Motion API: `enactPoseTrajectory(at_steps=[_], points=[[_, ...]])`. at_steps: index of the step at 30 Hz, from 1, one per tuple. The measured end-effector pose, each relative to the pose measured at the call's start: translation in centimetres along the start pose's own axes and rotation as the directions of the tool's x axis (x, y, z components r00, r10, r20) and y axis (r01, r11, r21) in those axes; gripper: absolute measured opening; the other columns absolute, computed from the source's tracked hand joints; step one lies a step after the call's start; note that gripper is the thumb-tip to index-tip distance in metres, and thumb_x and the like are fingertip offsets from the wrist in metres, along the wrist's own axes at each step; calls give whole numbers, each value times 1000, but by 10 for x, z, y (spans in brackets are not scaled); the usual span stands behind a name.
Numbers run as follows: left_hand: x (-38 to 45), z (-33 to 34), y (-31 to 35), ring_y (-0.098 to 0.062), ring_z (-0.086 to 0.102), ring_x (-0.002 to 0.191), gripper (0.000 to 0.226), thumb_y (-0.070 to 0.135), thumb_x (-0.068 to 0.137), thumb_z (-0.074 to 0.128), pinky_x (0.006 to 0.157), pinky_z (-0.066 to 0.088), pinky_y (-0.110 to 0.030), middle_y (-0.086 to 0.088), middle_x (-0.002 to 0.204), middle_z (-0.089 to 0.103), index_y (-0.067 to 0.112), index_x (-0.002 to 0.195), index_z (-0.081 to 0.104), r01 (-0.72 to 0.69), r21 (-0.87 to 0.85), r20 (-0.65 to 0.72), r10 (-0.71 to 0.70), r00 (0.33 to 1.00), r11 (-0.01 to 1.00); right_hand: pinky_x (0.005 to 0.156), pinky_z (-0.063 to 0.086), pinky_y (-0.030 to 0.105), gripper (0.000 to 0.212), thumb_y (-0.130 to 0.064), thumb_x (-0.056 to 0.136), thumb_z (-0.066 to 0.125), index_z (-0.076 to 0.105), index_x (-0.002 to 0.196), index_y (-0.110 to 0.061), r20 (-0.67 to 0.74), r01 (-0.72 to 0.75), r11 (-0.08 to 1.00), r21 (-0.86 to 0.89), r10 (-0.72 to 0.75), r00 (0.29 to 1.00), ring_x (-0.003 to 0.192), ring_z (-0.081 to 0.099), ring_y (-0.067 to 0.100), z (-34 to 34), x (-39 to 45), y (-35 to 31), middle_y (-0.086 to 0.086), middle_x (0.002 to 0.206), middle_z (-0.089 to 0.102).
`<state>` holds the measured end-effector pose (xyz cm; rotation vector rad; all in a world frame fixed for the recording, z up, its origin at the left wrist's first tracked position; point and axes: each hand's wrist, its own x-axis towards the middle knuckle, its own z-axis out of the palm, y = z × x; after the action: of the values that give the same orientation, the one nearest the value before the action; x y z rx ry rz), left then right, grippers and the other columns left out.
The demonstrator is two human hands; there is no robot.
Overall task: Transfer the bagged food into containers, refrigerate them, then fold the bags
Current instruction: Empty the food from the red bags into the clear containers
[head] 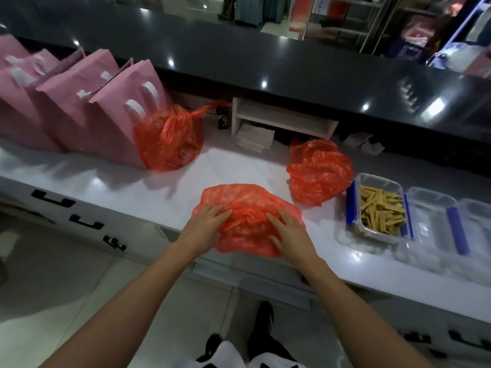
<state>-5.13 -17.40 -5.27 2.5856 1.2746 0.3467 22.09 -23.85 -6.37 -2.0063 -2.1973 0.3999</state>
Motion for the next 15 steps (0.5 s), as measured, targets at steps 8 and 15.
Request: enactPoseTrajectory(at_steps=[8,15], points=[[7,-29,40,-29,68,81,37,-1,72,51,73,58,-40,-7,89,73,9,95,78,-34,-264,-270,-41,962,964,82,54,37,30,-13,95,55,71,120,-12,-321,36,972,233,41,946,92,62,24,-40,-36,-23,8,106,66],[33,-49,117,-16,67,79,38,-14,72,67,74,55,-25,-2,88,74,11,98,79,-179,-397,-318,48,947,900,84,45,14,30,1,92,58,73,116,-11,-498,-11,949,316,175,849,92,59,14,-89,-88,11,3,103,67]])
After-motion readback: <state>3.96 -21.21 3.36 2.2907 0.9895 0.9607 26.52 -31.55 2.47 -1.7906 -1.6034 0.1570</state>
